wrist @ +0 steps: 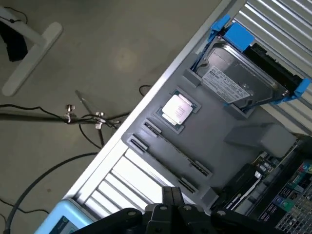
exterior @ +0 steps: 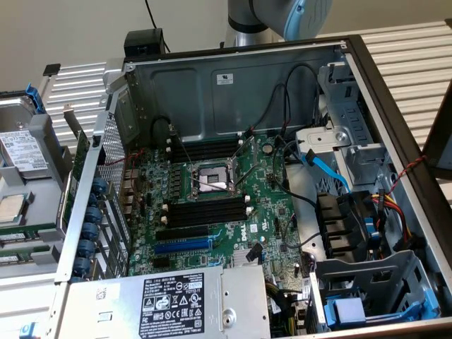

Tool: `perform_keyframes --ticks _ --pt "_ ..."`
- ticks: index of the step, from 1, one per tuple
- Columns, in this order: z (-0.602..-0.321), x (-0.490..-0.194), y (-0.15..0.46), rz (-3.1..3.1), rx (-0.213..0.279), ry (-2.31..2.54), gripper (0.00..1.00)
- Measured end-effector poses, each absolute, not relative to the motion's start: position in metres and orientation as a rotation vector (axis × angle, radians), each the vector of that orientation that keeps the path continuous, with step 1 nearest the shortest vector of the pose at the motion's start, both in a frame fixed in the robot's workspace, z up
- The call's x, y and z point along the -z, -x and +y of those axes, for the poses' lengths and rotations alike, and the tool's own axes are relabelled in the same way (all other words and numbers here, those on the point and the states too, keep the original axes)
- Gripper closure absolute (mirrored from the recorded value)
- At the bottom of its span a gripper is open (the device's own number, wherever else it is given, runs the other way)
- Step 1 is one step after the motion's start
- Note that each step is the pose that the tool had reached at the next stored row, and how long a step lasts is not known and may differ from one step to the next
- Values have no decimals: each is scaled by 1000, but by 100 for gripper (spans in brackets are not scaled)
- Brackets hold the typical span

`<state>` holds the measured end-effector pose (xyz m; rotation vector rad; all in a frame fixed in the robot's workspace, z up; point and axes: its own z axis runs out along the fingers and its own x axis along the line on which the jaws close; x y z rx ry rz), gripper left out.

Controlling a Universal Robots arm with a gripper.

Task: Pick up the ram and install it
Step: 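Pick up the ram and move it above insertion slot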

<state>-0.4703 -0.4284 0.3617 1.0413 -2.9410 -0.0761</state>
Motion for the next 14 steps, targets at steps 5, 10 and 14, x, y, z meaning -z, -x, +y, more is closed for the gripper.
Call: perform_keyframes --ticks 5,10,14 --pt "-428 -361 470 -2889 74 -1172 89" --pt "-429 -362 470 -2838 72 -1287 89" --pt "-429 -361 470 -2796 71 -1375 89"
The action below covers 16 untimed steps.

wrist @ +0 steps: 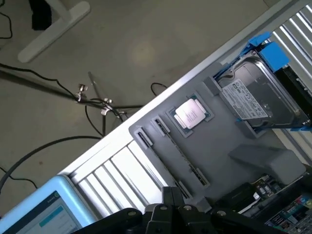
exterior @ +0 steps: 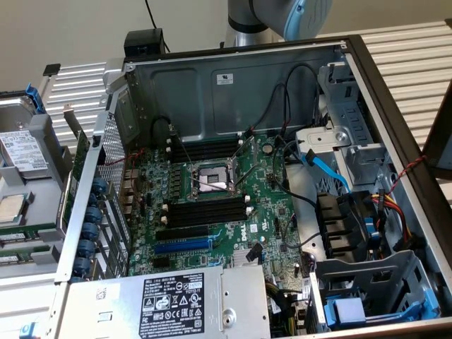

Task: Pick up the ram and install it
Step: 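Pick up the ram and move it above insertion slot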

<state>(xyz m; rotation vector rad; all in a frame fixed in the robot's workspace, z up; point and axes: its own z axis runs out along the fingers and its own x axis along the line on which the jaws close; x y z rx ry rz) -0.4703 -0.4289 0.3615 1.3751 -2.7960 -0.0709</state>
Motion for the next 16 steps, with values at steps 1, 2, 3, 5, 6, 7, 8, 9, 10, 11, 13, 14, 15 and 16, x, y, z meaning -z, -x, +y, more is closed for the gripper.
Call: perform_keyframes --ticks 1,2,3,5,6,7,8,9,10,11,13,14,15,16 --pt "-429 -361 470 -2783 70 -1400 89" --pt "-429 -361 470 -2770 70 -1425 89" --pt "-429 -361 470 -2757 70 -1450 89" --pt "-429 -361 470 -2730 69 -1498 89" --pt "-429 -361 470 -2715 69 -1524 89" --pt "-429 -361 470 -2700 68 -1549 89" --pt "-429 -361 470 -2686 68 -1573 89" --pt "-429 -361 470 -2671 68 -1596 89" --pt "-429 -361 470 -2657 67 -1619 89" --pt "-429 -362 470 -2645 67 -1639 89" --pt "-429 -362 471 -2623 66 -1671 89" --pt "-429 -361 471 -2612 66 -1689 89" --pt "-429 -361 471 -2599 66 -1708 89" --pt "-429 -361 471 -2586 66 -1729 89"
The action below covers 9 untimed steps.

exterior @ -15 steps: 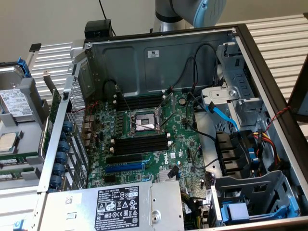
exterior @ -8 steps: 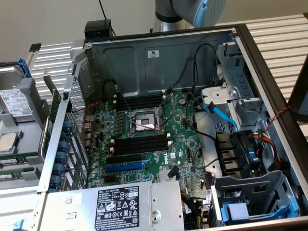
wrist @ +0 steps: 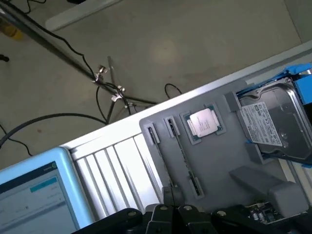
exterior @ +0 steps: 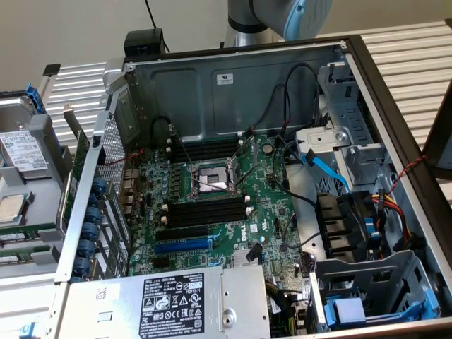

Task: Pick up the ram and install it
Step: 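Pick up the ram and move it above insertion slot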

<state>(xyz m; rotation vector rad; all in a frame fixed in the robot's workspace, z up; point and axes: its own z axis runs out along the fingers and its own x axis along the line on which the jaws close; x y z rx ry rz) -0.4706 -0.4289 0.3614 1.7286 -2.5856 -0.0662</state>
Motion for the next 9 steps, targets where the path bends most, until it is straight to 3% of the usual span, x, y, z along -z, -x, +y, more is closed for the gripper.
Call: perform_keyframes --ticks 9 --pt "-429 -361 471 -2477 73 -1866 89"
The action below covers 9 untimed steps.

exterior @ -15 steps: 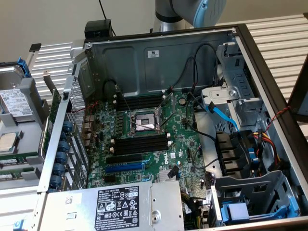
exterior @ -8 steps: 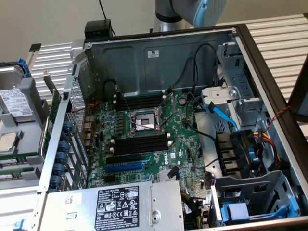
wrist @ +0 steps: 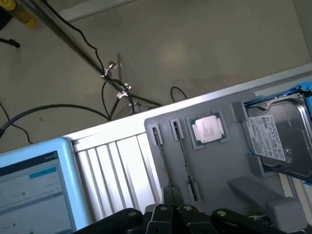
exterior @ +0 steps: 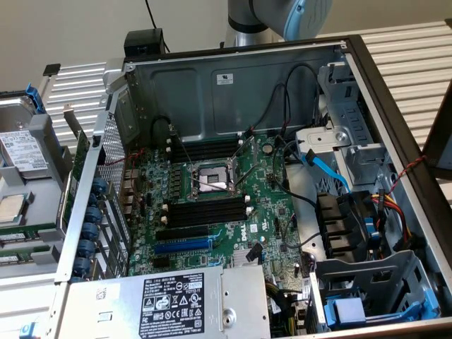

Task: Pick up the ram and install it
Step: 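Pick up the ram and move it above insertion slot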

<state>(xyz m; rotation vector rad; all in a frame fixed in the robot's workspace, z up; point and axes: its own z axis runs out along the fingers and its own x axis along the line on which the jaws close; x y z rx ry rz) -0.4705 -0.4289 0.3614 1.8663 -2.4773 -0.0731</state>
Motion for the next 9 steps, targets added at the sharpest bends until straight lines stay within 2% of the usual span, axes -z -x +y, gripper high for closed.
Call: perform_keyframes --ticks 9 --pt "-429 -360 470 -2313 66 -2060 89"
